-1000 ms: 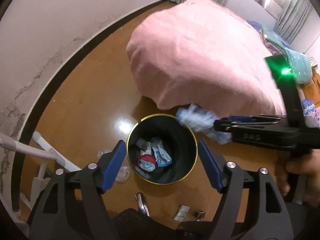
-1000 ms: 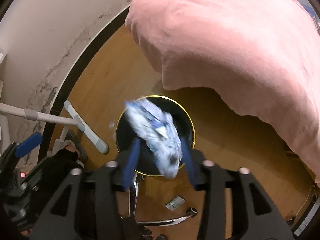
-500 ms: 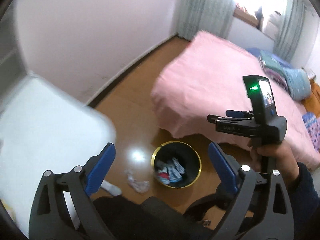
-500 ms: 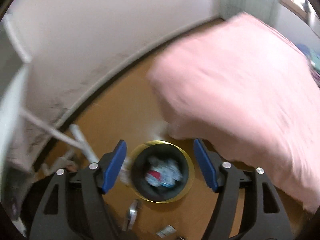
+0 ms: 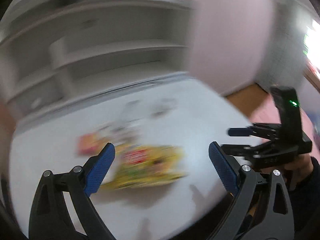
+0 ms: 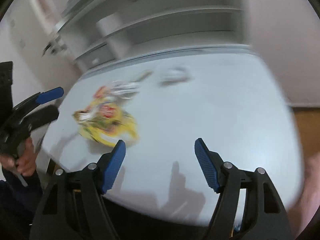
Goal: Collect trash
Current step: 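Return both tools to the desk trash pile, then grasp the yellow snack bag with the right tool while the left tool grasps the pink box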
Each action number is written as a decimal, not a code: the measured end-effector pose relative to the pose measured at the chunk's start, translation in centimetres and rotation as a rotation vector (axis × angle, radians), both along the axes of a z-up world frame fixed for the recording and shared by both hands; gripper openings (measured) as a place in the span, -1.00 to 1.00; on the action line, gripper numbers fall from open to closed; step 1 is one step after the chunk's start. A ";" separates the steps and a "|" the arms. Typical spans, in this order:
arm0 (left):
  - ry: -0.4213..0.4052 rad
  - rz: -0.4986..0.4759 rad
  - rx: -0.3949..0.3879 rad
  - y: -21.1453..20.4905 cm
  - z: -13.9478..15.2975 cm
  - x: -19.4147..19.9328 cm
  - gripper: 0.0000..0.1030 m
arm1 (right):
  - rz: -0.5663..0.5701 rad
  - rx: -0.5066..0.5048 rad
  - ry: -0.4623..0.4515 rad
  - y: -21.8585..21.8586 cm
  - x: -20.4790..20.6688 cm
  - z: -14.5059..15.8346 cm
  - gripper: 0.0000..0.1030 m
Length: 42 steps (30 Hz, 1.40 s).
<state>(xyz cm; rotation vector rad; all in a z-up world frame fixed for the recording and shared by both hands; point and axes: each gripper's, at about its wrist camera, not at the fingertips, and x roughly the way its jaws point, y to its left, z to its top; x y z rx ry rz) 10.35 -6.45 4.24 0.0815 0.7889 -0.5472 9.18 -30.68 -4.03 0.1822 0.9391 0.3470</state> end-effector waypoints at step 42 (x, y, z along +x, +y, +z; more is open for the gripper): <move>0.125 0.129 0.185 5.4 -10.8 12.9 0.78 | 0.123 0.073 -0.004 1.4 -2.7 0.9 -0.79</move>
